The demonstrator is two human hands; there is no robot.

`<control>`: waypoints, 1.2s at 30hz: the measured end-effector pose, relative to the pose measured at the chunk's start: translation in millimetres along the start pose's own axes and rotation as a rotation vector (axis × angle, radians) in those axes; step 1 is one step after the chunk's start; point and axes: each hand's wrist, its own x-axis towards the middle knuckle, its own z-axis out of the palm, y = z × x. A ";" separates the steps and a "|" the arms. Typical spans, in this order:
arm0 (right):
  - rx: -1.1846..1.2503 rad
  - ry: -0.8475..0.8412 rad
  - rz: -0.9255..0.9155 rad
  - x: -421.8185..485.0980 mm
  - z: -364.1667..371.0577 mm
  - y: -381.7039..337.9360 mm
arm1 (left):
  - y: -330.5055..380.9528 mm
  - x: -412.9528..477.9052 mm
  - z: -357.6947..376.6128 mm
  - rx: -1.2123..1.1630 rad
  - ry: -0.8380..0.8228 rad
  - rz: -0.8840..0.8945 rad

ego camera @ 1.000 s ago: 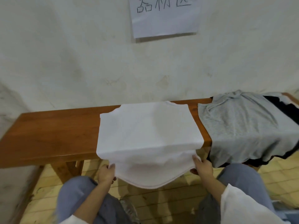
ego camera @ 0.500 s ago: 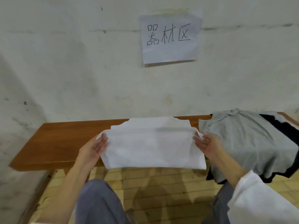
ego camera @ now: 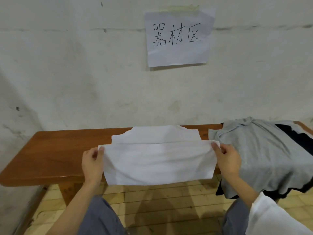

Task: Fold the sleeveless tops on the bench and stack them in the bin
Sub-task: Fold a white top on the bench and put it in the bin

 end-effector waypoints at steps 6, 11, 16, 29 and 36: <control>0.226 0.029 0.019 11.6 14.0 1.5 | 5.5 6.4 11.1 -0.044 0.037 0.134; 0.302 -0.001 -0.011 62.8 35.4 -9.0 | 10.1 50.9 35.7 0.031 0.147 0.224; 0.033 -0.111 -0.006 105.4 75.2 -1.8 | -20.0 96.0 80.5 0.346 0.116 0.195; -0.165 -0.089 0.050 130.8 98.8 6.7 | -37.0 117.0 106.9 0.505 0.178 0.176; -0.273 -0.158 -0.120 89.5 110.5 -15.5 | -15.7 78.0 113.8 0.727 -0.058 0.287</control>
